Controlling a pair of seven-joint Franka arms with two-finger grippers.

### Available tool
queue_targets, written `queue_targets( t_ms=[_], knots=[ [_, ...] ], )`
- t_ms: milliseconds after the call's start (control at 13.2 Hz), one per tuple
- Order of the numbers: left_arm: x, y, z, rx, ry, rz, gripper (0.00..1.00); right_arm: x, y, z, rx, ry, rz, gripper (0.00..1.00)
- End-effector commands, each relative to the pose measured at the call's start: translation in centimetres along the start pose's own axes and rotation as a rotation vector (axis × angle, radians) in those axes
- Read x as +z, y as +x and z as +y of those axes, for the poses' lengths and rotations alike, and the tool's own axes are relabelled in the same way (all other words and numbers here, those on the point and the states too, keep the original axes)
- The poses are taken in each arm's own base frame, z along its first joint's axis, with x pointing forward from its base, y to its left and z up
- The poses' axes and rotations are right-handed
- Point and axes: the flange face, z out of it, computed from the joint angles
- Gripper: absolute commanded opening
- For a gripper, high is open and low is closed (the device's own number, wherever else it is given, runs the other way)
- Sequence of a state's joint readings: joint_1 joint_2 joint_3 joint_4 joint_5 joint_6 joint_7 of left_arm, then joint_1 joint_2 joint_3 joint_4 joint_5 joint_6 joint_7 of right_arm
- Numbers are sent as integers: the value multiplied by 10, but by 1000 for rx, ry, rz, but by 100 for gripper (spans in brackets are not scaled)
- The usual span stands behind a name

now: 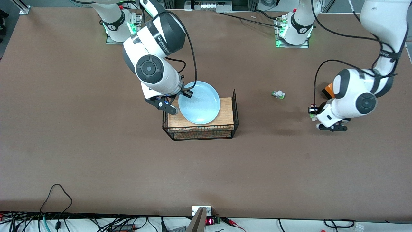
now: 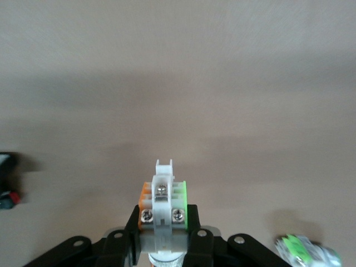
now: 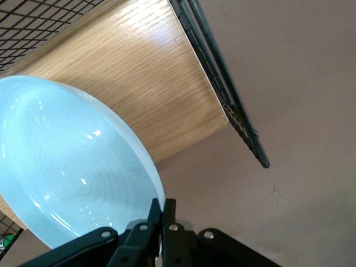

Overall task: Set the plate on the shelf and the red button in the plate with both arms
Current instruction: 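Lower the plate onto the wooden box while the left gripper lifts the button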

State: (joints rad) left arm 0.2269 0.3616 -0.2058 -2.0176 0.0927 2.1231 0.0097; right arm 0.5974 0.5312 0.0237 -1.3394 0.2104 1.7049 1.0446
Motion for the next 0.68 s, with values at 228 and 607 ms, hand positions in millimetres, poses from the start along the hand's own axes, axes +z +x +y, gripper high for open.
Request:
queue_targets(
  t_ms=[228, 607],
  knots=[
    [-130, 7, 12, 38, 38, 11, 0, 24, -5, -1, -5, -17, 53, 0],
    [-197, 8, 26, 61, 33, 57, 0, 34, 4, -6, -4, 1, 63, 2]
  ],
)
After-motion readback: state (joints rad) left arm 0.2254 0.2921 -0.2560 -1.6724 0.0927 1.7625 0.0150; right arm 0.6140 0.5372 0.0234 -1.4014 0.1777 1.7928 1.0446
